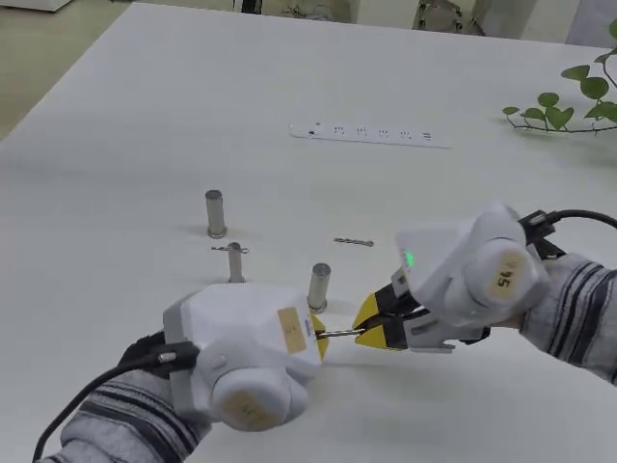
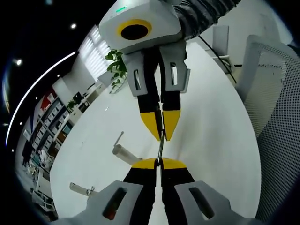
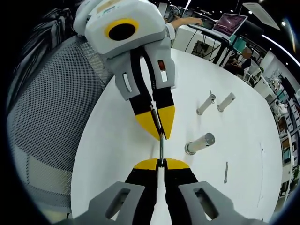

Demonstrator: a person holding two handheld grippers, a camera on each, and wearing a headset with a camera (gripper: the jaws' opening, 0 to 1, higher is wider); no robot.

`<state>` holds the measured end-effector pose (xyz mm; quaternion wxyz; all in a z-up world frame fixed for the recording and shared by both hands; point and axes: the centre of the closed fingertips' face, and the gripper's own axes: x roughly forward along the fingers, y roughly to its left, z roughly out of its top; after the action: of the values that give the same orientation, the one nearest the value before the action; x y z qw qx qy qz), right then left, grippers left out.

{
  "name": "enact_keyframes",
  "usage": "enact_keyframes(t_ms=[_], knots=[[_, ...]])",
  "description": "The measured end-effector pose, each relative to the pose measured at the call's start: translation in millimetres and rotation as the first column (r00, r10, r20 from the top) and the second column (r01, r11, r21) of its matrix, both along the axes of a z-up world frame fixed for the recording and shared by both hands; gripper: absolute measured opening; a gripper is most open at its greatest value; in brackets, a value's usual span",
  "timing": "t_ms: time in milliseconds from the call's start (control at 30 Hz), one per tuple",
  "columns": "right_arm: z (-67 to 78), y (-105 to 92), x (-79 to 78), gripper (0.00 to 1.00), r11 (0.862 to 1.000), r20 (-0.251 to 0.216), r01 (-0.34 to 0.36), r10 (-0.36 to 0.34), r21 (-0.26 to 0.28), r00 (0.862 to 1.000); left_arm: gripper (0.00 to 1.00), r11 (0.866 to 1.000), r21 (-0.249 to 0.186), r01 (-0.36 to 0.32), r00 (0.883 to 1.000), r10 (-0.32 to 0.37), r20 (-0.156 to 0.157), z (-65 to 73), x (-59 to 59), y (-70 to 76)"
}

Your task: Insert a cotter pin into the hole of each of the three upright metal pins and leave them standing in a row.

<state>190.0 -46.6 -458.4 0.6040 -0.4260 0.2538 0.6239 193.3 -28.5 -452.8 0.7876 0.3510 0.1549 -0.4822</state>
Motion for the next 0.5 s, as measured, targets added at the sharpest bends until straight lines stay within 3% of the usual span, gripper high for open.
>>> enact_keyframes(t_ms=[300,433,500], knots=[[-2.2,-0.5,3.4,0.00,1.000,0.014,0.012,-0.012,-0.008,1.000,0.00,1.000,-0.017,-0.008,1.000,0.008,-0.004,1.8,0.6,-0.9],[-1.6,0.8,6.8,0.00,0.999,0.023,0.038,-0.039,0.018,0.999,0.00,0.998,-0.045,-0.038,0.999,0.038,-0.014,2.8,4.9,1.2],[-0.8,0.6,8.6,0.00,0.998,0.029,0.050,-0.051,0.034,0.998,0.00,0.994,-0.086,-0.063,0.998,0.060,-0.035,4.7,7.0,1.5]])
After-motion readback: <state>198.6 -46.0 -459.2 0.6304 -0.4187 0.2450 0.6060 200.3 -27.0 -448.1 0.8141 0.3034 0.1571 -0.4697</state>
